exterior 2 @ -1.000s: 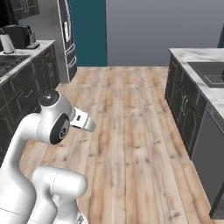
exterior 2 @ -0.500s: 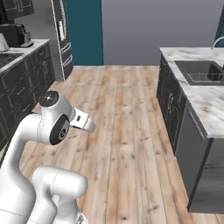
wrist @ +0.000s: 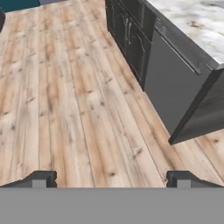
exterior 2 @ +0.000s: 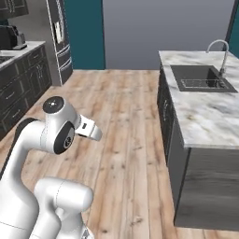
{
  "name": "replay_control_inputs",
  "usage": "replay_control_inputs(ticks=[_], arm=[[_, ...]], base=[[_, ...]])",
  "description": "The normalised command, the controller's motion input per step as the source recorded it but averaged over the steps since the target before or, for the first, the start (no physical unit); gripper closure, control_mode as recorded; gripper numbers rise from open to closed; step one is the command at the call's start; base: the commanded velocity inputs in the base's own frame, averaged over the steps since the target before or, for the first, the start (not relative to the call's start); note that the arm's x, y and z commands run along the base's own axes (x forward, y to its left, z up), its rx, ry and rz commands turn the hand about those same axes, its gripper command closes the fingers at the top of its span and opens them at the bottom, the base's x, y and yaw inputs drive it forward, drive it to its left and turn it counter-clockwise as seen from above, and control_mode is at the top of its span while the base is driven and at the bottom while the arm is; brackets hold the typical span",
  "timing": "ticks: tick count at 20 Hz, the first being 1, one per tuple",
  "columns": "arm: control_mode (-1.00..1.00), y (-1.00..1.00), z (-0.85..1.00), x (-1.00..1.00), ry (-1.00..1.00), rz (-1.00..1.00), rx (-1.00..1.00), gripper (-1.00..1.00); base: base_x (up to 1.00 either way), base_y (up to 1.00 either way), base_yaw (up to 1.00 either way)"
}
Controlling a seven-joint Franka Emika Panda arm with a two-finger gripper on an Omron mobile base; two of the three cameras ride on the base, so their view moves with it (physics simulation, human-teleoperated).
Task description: Four empty soda cans are scattered around the kitchen. Gather all the cans and cluster them next to the stove for recycling.
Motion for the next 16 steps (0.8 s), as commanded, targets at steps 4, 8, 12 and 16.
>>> replay_control_inputs(ticks=[4, 8, 12, 16], arm=[[1.0, 0.0, 0.0, 0.0, 0.0, 0.0, 0.0, -1.0], [1.0, 0.0, 0.0, 0.0, 0.0, 0.0, 0.0, -1.0], [1.0, 0.0, 0.0, 0.0, 0.0, 0.0, 0.0, -1.0], [1.0, 0.0, 0.0, 0.0, 0.0, 0.0, 0.0, -1.0]], base=[[-0.11, -0.71, 0.07], [-0.12, -0.68, 0.07], [-0.1, -0.6, 0.09], [0.0, -0.5, 0.12]])
